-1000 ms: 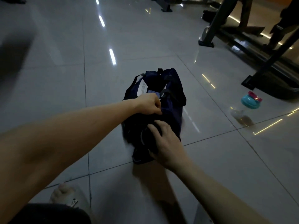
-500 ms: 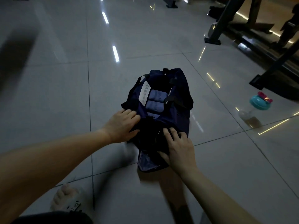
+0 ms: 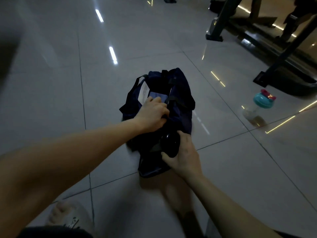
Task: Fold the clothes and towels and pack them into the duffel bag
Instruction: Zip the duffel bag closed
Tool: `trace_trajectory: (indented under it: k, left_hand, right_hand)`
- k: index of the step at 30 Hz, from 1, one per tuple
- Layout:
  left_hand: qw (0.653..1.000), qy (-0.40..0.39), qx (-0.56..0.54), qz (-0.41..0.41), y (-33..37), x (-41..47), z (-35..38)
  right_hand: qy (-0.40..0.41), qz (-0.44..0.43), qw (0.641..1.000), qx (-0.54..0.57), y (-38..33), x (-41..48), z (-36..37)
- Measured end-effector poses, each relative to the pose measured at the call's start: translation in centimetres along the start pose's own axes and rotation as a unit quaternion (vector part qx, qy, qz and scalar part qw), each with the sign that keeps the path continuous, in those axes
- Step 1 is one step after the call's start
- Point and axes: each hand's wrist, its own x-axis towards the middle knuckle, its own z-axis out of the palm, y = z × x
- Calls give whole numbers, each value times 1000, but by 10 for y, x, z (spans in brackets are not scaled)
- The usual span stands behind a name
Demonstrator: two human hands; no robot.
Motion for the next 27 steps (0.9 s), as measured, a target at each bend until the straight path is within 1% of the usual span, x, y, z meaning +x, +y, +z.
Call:
trace_trajectory:
  k: [2, 4, 6, 9, 11, 12, 15, 16, 18, 20, 23, 25, 27]
  left_hand:
    - [991, -58, -99, -68, -1, 18, -22]
    - [965, -100, -204, -127, 3, 31, -37]
    - [936, -122, -279, -174, 15, 41, -45]
    - [899, -123, -348, -235, 48, 49, -42]
    - [878, -111, -386, -262, 71, 53, -37]
    - [862, -100, -414, -275, 80, 55, -36]
    - [791, -65, -505, -339, 91, 58, -32]
    - [785, -58, -508, -349, 89, 57, -28]
    - [805, -62, -472, -355, 81, 53, -17]
    - [828, -84, -425, -356, 70, 45, -4]
    - [896, -105, -287, -323, 55, 32, 11]
    - [934, -83, -198, -286, 50, 27, 16]
    - [964, -57, -115, -235, 49, 27, 21]
  right_hand:
    - [38, 0, 999, -2, 3, 8, -20]
    - [72, 7, 997, 7, 8, 16, -44]
    - [87, 25, 996, 19, 15, 23, -68]
    - [81, 62, 995, 10, 33, 29, -102]
    - [87, 80, 993, 3, 47, 29, -118]
    - [98, 92, 991, 5, 52, 28, -125]
    - [128, 123, 984, 21, 63, 22, -132]
    - [127, 123, 984, 20, 65, 19, -131]
    - [107, 113, 988, 11, 67, 14, -124]
    - [73, 104, 992, -1, 70, 10, -113]
    - [26, 81, 996, -20, 75, 7, -98]
    - [-1, 65, 997, -47, 76, 8, -89]
    - [-14, 52, 996, -76, 75, 11, -81]
